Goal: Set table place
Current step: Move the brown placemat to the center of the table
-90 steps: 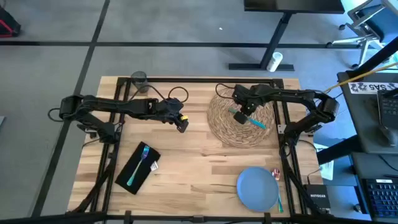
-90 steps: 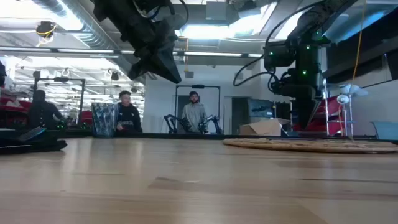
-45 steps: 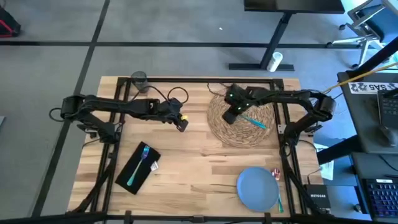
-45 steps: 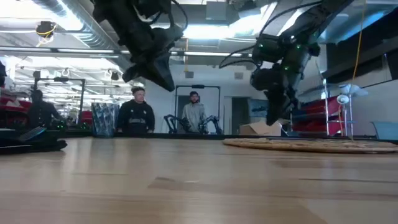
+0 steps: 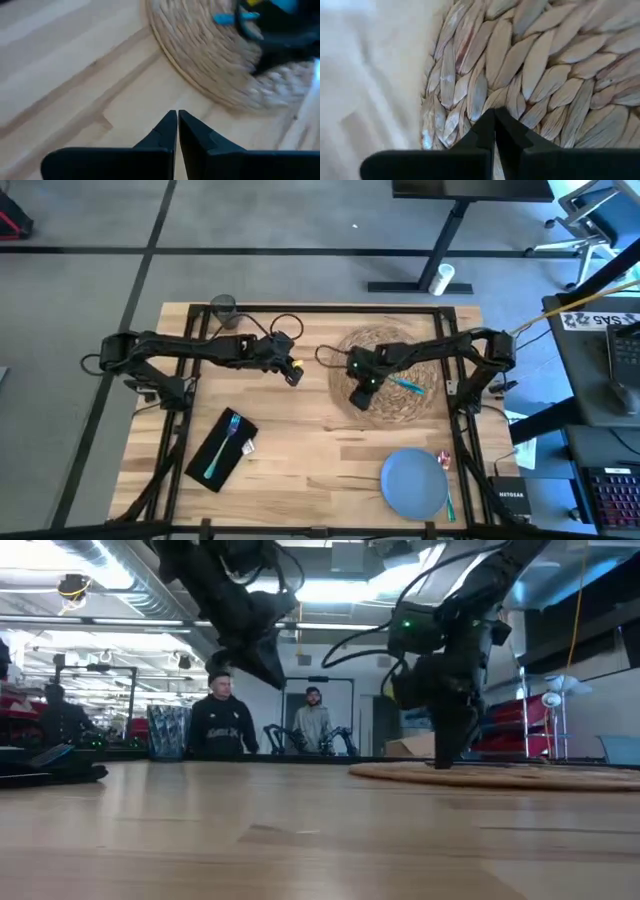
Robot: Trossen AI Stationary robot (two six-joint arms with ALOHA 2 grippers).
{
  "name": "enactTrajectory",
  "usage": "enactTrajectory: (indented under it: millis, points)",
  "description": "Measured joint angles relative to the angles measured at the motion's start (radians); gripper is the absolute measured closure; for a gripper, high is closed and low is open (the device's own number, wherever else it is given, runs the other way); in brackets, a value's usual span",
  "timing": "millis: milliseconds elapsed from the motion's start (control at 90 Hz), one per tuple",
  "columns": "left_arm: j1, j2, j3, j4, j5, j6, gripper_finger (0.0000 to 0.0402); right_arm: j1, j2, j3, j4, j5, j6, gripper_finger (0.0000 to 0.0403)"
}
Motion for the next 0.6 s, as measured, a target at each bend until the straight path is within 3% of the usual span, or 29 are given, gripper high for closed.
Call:
enactTrajectory:
  millis: [222, 333, 600]
  points:
    - [0.005, 0.076, 0.000, 0.009, 0.004, 0.053, 0.0402, 0.031, -0.101, -0.005, 0.060, 0.027, 0.095, 0.0403]
    - [0.005, 0.117, 0.000, 0.046, 0.005, 0.076, 0.0402, 0.028, -0.187, -0.004, 0.065, 0.093, 0.134, 0.0403]
    - [0.012, 0.220, 0.000, 0.363, 0.092, 0.142, 0.0402, 0.028, -0.421, -0.003, -0.002, 0.293, 0.248, 0.0403]
